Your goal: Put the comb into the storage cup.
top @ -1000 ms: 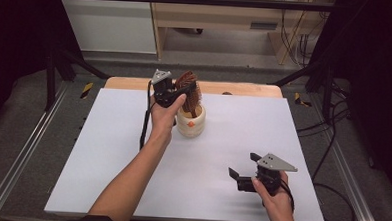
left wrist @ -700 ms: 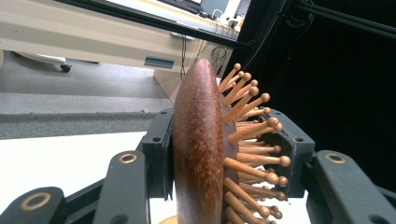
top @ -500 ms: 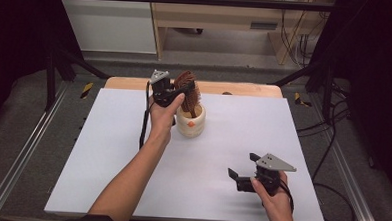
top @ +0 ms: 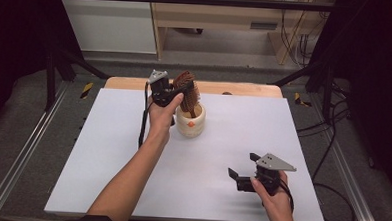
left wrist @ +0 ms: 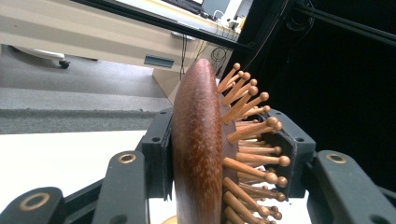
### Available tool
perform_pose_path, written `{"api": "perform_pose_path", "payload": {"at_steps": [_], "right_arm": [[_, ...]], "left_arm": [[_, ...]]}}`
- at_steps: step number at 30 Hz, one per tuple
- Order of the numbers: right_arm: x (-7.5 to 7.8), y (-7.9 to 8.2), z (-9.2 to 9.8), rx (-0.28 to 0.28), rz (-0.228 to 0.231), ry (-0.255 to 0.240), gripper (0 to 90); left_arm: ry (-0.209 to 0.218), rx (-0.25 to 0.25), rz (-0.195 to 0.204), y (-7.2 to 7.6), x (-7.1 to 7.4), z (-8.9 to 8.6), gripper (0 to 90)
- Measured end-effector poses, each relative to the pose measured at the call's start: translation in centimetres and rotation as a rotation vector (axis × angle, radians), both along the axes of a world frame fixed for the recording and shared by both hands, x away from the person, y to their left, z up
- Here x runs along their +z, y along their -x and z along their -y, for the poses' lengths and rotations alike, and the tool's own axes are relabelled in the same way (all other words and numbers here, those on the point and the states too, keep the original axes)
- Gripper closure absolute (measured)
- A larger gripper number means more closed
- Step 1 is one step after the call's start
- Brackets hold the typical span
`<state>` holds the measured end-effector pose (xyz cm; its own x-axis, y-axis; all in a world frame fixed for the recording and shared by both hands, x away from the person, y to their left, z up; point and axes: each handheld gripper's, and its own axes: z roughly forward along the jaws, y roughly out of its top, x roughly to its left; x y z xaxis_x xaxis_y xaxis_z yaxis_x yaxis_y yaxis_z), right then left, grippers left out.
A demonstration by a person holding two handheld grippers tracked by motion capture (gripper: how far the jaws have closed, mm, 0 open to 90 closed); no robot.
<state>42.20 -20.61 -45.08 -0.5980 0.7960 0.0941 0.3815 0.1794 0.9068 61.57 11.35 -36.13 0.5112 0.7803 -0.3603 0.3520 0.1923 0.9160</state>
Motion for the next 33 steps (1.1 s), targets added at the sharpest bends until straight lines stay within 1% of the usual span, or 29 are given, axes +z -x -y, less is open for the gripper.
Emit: {"api": "perform_pose_path", "payload": {"at_steps": [4, 12, 20, 23, 27, 33], "right_arm": [[0.0, 0.0, 0.0, -0.001, -0.001, -0.001, 4.6], [0.0, 0.0, -0.1, 0.000, 0.001, -0.002, 4.6], [0.0, 0.0, -0.1, 0.001, 0.000, -0.003, 4.6], [0.0, 0.0, -0.1, 0.001, -0.002, -0.003, 4.6], [-0.1, -0.1, -0.1, 0.000, 0.000, -0.002, 4.5], [-0.1, 0.0, -0.1, 0.002, 0.000, -0.001, 4.5]], "left_arm": [[0.000, -0.003, -0.001, 0.0, 0.0, -0.1, 49.0], [0.023, 0.001, -0.012, -0.1, -0.3, -0.6, 48.8], [0.031, 0.008, -0.016, -0.1, -0.4, -0.9, 48.6], [0.028, 0.006, -0.017, -0.1, -0.4, -1.0, 48.5], [0.037, 0.008, -0.017, -0.2, -0.5, -1.0, 48.5], [0.035, 0.006, -0.018, -0.2, -0.5, -1.1, 48.3]]}}
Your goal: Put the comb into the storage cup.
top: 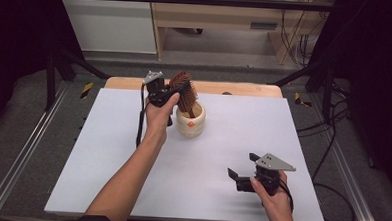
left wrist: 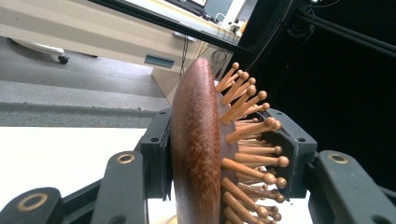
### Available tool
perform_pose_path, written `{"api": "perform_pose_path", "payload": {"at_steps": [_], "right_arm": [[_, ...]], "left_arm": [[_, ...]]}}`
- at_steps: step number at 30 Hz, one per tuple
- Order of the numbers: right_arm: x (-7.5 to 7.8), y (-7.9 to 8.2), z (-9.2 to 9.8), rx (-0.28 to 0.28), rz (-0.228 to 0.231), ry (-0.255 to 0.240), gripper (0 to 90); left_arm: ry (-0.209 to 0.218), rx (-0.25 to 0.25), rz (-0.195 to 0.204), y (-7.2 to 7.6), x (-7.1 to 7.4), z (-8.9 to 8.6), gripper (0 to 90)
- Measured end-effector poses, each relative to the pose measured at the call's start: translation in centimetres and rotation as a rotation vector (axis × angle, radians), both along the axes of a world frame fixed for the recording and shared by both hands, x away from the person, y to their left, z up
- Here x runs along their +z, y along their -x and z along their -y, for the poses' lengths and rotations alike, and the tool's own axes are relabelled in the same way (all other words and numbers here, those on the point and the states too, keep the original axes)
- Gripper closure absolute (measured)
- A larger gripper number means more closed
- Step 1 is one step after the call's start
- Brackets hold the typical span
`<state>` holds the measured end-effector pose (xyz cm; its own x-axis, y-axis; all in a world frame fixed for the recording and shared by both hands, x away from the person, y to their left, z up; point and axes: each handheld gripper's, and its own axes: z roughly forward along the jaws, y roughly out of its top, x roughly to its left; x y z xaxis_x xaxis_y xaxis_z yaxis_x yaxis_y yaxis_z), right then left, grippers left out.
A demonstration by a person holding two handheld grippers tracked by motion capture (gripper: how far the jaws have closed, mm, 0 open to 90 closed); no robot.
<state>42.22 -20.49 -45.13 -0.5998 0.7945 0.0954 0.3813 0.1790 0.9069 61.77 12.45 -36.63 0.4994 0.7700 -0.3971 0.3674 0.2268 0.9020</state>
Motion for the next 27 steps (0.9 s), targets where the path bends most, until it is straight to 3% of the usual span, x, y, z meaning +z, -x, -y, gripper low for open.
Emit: {"api": "perform_pose_path", "payload": {"at_steps": [27], "right_arm": [[-0.08, -0.03, -0.09, 0.006, -0.004, 0.004, 4.5]], "left_arm": [[0.014, 0.000, -0.002, -0.15, -0.32, -0.49, 46.4]]}}
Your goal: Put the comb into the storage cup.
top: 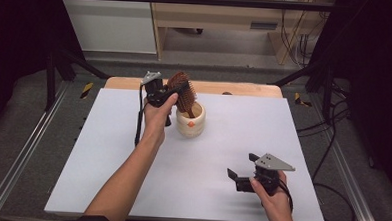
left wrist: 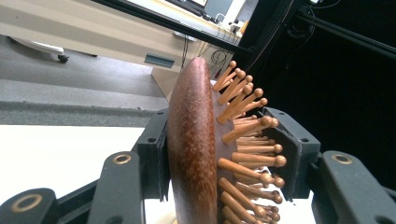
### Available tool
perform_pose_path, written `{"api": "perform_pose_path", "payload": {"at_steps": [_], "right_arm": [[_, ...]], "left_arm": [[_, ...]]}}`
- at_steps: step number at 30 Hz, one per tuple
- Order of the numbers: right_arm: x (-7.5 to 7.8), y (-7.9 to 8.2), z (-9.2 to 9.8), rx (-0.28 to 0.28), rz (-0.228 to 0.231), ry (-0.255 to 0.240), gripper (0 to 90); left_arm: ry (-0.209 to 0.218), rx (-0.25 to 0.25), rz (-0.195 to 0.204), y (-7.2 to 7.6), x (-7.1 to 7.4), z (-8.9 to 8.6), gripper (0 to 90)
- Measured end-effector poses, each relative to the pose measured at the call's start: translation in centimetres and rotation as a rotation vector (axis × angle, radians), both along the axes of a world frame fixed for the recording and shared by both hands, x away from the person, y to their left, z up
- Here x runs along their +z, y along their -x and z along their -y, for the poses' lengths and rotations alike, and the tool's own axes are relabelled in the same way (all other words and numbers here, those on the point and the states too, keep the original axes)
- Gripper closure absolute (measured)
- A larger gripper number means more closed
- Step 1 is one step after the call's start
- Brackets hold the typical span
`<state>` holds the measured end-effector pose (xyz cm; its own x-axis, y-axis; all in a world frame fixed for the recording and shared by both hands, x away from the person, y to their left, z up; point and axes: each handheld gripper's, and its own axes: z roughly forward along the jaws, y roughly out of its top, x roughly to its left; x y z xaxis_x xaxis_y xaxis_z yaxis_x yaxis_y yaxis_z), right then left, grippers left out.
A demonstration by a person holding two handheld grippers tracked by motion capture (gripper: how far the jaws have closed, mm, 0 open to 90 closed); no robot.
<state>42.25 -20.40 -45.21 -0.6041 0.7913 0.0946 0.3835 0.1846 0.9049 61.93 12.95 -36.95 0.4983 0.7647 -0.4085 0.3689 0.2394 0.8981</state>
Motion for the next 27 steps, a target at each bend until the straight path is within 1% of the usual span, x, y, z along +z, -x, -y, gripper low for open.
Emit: {"api": "perform_pose_path", "payload": {"at_steps": [8, 15, 20, 23, 27], "right_arm": [[0.0, 0.0, 0.0, -0.001, -0.001, -0.001, 4.5], [0.0, 0.0, 0.0, 0.003, -0.001, 0.002, 4.5], [-0.1, 0.0, -0.1, 0.002, -0.005, -0.001, 4.4], [-0.1, 0.0, -0.1, 0.003, -0.006, -0.001, 4.4], [-0.1, 0.0, 0.0, 0.002, -0.006, 0.000, 4.4]], "left_arm": [[-0.001, 0.005, -0.007, -0.1, -0.1, -0.2, 45.7], [0.015, 0.016, -0.016, -0.3, -0.3, -0.5, 45.0], [0.014, 0.020, -0.025, -0.4, -0.4, -0.8, 44.3], [0.036, 0.025, -0.033, -0.4, -0.6, -1.0, 43.4], [0.041, 0.030, -0.040, -0.5, -0.7, -1.2, 43.4]]}}
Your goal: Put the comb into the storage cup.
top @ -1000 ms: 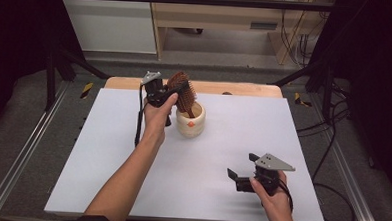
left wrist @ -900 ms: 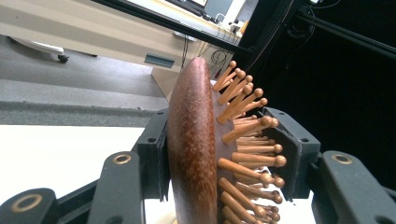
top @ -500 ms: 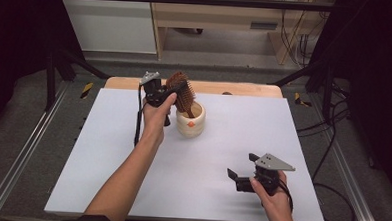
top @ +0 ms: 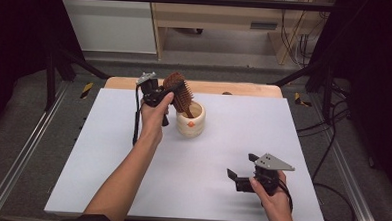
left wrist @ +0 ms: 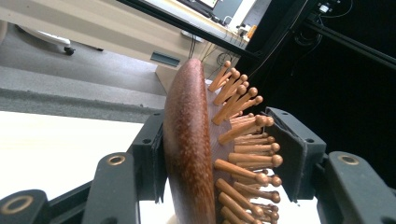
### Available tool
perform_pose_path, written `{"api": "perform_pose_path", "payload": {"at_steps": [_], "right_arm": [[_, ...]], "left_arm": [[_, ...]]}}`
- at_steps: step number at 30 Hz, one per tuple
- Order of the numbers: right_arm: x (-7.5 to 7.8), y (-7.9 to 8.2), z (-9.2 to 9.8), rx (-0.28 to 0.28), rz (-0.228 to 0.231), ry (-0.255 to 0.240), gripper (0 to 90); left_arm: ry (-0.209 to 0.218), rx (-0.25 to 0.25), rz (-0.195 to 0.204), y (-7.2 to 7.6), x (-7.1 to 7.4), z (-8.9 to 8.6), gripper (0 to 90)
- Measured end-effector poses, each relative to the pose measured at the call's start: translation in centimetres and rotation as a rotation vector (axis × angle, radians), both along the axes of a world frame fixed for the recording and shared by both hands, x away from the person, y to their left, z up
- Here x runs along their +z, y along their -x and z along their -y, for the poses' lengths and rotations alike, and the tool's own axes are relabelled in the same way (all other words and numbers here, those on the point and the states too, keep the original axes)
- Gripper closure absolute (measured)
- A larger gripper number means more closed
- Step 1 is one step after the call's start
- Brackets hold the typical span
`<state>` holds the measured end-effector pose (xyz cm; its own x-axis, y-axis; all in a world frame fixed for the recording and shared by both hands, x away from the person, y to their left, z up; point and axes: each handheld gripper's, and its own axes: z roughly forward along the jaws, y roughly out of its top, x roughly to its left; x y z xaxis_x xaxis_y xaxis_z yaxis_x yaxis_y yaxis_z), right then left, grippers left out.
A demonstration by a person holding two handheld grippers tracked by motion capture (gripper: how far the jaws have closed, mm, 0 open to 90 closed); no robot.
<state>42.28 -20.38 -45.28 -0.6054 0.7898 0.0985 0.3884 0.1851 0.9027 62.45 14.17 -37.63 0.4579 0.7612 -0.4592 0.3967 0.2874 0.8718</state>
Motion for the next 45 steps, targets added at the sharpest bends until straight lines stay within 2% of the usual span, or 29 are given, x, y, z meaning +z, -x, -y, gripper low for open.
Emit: {"api": "perform_pose_path", "payload": {"at_steps": [45], "right_arm": [[-0.09, 0.01, -0.23, 0.007, -0.004, 0.002, 4.4]], "left_arm": [[-0.017, 0.019, 0.013, -0.02, -0.18, 0.25, 32.5]]}}
